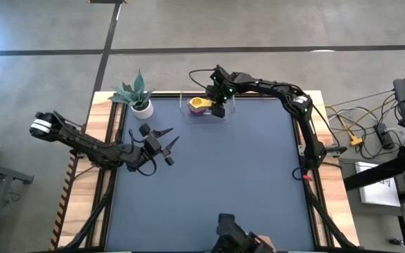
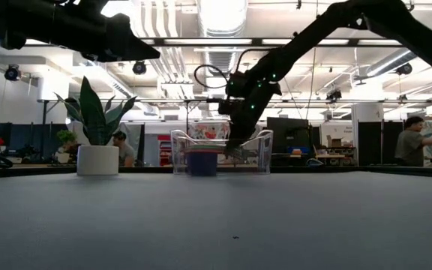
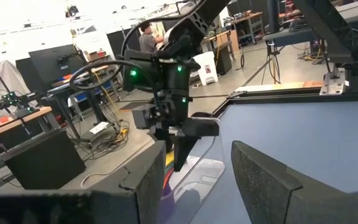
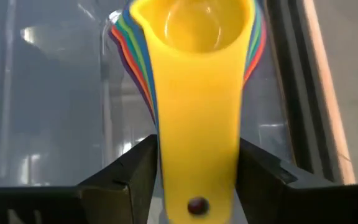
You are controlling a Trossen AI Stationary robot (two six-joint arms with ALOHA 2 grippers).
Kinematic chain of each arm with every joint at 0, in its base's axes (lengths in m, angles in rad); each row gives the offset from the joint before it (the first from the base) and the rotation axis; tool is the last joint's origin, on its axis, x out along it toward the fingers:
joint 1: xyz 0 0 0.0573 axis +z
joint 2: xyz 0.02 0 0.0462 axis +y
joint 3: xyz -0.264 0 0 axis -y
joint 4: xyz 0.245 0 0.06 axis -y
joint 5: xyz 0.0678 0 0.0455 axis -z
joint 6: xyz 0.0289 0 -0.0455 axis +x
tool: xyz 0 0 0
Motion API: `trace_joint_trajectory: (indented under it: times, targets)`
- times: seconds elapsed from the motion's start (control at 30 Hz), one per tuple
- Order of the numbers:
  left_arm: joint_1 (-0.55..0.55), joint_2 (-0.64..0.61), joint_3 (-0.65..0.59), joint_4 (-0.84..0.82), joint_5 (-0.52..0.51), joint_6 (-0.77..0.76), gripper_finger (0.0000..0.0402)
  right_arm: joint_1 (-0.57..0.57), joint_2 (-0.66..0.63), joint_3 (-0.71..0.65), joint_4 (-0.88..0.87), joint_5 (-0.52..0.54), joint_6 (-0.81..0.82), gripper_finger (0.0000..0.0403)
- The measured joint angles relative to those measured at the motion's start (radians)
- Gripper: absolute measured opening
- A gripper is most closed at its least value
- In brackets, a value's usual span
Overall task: Nest measuring cups in basket
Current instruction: Put the nested measuring cups into the transparent bin, then return to Home Position
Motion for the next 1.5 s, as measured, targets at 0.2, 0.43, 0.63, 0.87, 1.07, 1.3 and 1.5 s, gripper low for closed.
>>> trace_joint_trajectory:
  times: [0.2,0.43,0.63,0.87,1.07,1.3,1.5]
  targets:
    - [0.0,0.0,0.0,-0.002,0.0,0.0,0.0167,0.002,-0.063,0.0,-0.057,0.007,0.002,0.0199]
    - [0.0,0.0,0.0,-0.008,0.0,0.0,0.0167,0.004,-0.19,-0.003,-0.128,0.057,0.04,0.0208]
    - [0.0,-0.033,-0.004,-0.062,0.018,-0.039,0.0166,0.014,-0.381,-0.126,-0.027,-0.056,0.117,0.0191]
    - [0.056,-0.167,-0.079,-0.074,0.338,-0.172,0.0131,0.062,-0.723,-0.543,0.322,-0.064,0.205,0.0173]
    - [0.172,-0.326,-0.121,-0.102,0.492,-0.229,0.0077,0.143,-1.053,-0.882,0.597,-0.07,0.245,0.0164]
    - [0.338,-0.515,-0.121,-0.291,0.617,-0.293,0.0017,0.172,-1.364,-1.113,0.723,-0.069,0.331,0.0139]
    - [0.433,-0.593,-0.122,-0.377,0.742,-0.316,0.0003,0.171,-1.552,-1.273,0.787,-0.078,0.369,0.0092]
